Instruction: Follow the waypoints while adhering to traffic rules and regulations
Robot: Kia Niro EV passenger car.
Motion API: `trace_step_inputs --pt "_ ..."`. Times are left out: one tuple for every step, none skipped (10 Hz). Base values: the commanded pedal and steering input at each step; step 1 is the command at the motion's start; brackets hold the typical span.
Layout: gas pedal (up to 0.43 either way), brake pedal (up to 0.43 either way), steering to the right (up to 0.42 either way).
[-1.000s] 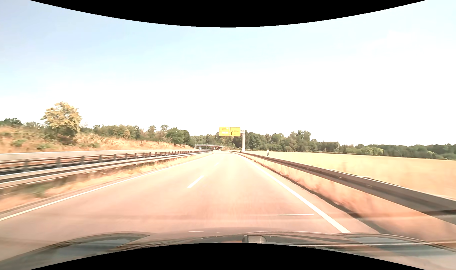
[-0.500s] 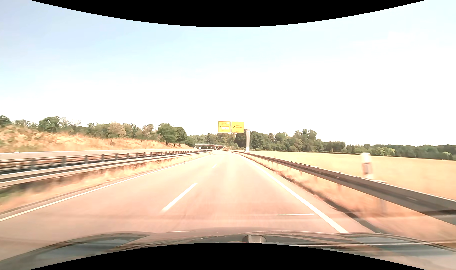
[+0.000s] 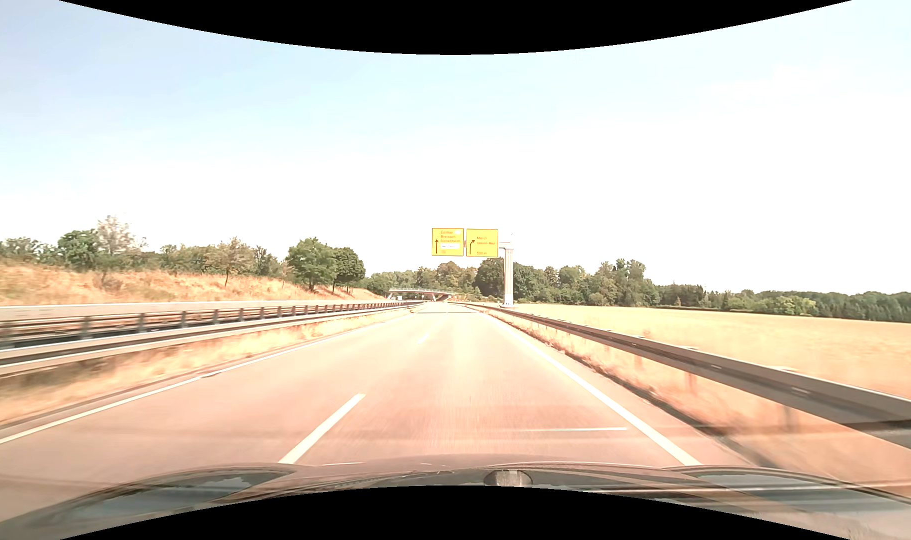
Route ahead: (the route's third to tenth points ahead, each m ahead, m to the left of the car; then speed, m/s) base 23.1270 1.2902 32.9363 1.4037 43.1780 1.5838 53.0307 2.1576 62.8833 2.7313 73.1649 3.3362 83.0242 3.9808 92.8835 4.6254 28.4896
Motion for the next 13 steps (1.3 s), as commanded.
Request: trace_step_inputs --pt "0.0 0.0 -0.006" --pt "0.0 0.0 -0.005" --pt "0.0 0.0 -0.005" --pt "0.0 0.0 -0.005" --pt "0.0 0.0 -0.005" --pt "0.0 0.0 -0.005" --pt "0.0 0.0 -0.005" --pt "0.0 0.0 -0.005" --pt "0.0 0.0 -0.005" --pt "0.0 0.0 -0.005" --pt "0.0 0.0 -0.005" --pt "0.0 0.0 -0.005" --pt "0.0 0.0 -0.005"
